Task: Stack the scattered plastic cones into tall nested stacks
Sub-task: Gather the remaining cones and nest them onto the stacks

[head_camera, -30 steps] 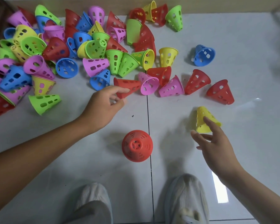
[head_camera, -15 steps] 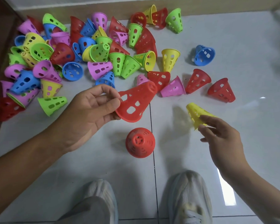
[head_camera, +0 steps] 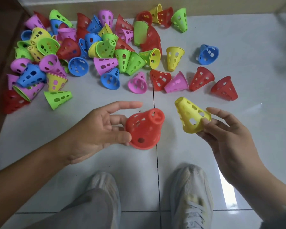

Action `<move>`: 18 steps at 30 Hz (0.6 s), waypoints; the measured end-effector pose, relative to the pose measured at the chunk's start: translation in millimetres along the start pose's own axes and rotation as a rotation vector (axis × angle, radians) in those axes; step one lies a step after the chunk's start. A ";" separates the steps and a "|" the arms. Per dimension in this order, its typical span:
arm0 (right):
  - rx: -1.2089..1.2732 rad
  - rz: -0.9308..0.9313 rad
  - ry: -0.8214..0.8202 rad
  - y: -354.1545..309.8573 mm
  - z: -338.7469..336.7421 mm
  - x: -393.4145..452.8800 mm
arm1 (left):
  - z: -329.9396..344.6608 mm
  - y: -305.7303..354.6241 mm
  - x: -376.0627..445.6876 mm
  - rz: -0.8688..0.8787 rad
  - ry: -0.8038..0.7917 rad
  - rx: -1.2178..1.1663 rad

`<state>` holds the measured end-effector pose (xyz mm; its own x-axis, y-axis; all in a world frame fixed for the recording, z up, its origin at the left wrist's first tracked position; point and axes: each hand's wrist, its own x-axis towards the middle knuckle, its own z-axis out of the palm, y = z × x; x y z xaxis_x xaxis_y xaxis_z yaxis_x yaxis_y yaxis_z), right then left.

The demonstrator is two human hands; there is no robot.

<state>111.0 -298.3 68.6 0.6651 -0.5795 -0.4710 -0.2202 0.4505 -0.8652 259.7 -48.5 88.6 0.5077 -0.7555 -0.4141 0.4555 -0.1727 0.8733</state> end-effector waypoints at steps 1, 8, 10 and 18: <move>0.044 0.011 -0.019 -2.5 1.2 -2.5 | 1.5 -3.0 -1.1 -0.003 0.025 0.059; 0.198 0.021 -0.165 -15.5 14.3 -20.7 | 4.9 -20.1 1.3 0.006 0.123 0.361; 0.206 0.026 -0.223 -17.7 18.2 -25.0 | 5.6 -24.4 4.2 0.027 0.157 0.411; 0.105 0.033 -0.385 -21.7 30.5 -29.8 | 2.7 -40.1 10.6 0.047 0.141 0.690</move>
<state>117.8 -270.0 106.7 0.8819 -0.2757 -0.3824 -0.1854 0.5430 -0.8190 244.8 -51.3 49.9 0.6266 -0.6910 -0.3605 -0.1136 -0.5386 0.8349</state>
